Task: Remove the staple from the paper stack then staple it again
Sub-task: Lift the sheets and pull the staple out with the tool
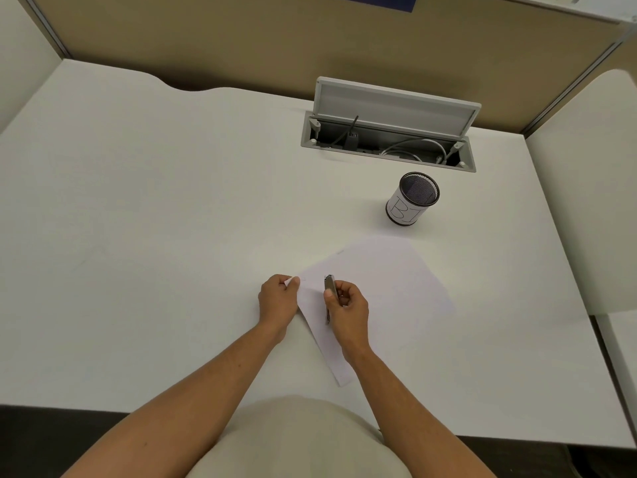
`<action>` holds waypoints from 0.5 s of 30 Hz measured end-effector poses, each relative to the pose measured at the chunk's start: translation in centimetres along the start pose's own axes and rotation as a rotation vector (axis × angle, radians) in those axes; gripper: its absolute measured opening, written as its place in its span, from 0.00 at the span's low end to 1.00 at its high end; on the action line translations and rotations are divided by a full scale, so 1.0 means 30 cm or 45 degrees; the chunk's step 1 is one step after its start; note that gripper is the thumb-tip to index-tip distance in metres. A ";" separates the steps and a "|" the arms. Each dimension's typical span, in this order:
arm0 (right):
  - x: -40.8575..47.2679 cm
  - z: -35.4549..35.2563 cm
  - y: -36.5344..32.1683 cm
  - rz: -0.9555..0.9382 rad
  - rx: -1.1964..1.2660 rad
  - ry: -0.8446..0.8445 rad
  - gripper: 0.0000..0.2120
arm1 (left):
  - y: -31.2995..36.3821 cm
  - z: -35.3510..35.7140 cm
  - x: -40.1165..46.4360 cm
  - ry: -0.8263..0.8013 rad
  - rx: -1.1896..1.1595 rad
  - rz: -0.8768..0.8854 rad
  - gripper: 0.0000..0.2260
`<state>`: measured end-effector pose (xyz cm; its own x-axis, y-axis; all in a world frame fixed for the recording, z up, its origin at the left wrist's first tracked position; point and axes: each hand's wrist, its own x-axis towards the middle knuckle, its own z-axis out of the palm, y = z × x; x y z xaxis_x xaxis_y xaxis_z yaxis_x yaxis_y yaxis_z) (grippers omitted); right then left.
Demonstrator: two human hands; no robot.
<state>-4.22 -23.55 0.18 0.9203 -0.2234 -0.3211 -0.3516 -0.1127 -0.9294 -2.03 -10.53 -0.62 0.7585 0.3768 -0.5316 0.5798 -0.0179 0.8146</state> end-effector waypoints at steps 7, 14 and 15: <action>0.026 -0.011 0.007 -0.042 -0.329 0.028 0.08 | -0.014 -0.008 0.018 -0.062 -0.062 -0.029 0.02; 0.061 -0.044 0.002 -0.152 -0.617 0.093 0.09 | -0.022 -0.012 0.025 -0.083 -0.046 0.006 0.04; 0.067 -0.054 0.002 -0.149 -0.638 0.090 0.09 | -0.022 -0.013 0.026 -0.084 -0.042 0.008 0.04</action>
<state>-2.67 -25.56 -0.23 0.9506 -0.2446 -0.1911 -0.3020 -0.5866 -0.7515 -1.94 -9.86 -1.48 0.7808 0.3151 -0.5396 0.5656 0.0106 0.8246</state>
